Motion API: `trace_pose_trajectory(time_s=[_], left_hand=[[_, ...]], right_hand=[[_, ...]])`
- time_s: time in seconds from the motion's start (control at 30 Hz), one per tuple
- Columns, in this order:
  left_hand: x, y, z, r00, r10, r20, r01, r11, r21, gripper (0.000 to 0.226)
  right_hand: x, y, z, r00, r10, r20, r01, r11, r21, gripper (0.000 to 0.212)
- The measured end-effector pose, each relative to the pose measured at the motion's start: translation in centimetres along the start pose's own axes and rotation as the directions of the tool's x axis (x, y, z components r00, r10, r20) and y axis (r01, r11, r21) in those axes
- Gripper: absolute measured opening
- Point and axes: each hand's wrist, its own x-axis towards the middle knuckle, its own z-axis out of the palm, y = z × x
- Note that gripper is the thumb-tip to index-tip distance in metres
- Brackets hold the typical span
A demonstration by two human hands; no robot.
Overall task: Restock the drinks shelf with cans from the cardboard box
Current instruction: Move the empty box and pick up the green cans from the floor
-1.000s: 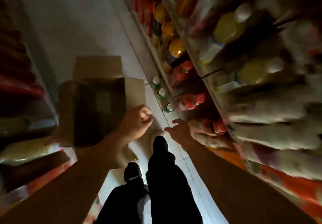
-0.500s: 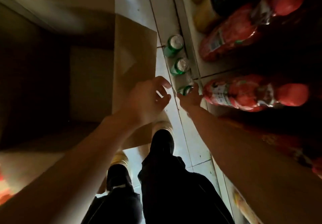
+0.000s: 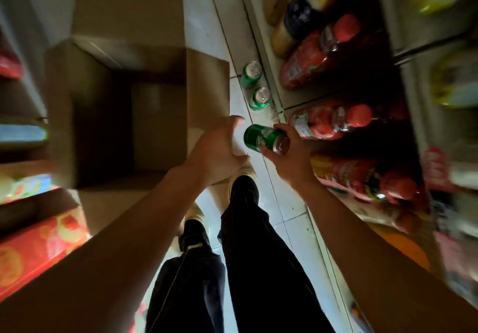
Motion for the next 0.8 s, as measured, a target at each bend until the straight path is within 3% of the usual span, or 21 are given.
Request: trace_pose_trajectory(time_s=[0.07,0.13,0.23,0.3,0.43,0.57,0.8], left_hand=[[-2.8,4.9,-3.9,0.992,0.107,0.060,-0.113,0.989,0.101,0.090],[-5.7,9.9,-7.3,0.961,0.234,0.145,-0.250,0.963,0.099,0.090],[-11.1,18.6,-12.3,0.917,0.317,0.242,-0.356,0.924,0.141,0.062],[-14.5,23.8,-14.4,0.912,0.341,0.227,-0.385,0.904,0.189,0.051],[-22.6,35.0,-16.8,0.837,0.534,0.116,-0.547,0.825,0.145,0.053],[-28.9,44.0,-16.9,0.744,0.665,0.063,-0.666,0.730,0.155,0.051],[-40.0,57.4,-12.8,0.571,0.795,0.204,-0.818,0.573,0.055,0.077]], right_hand=[[-5.5,-6.5,-3.6,0.996,-0.057,0.063,0.054,0.997,0.059,0.054],[-10.9,-12.7,-7.1,0.990,-0.091,0.111,0.080,0.992,0.101,0.057],[-19.2,-22.2,-13.0,0.981,-0.158,0.117,0.144,0.982,0.121,0.072],[-23.8,-26.9,-16.5,0.974,-0.215,0.070,0.210,0.974,0.083,0.081],[-34.3,-34.3,-23.3,0.963,-0.214,-0.163,0.236,0.963,0.131,0.089],[-42.3,-38.2,-28.6,0.848,-0.268,-0.457,0.328,0.943,0.055,0.068],[-56.2,-38.8,-38.8,0.685,-0.330,-0.650,0.413,0.910,-0.027,0.071]])
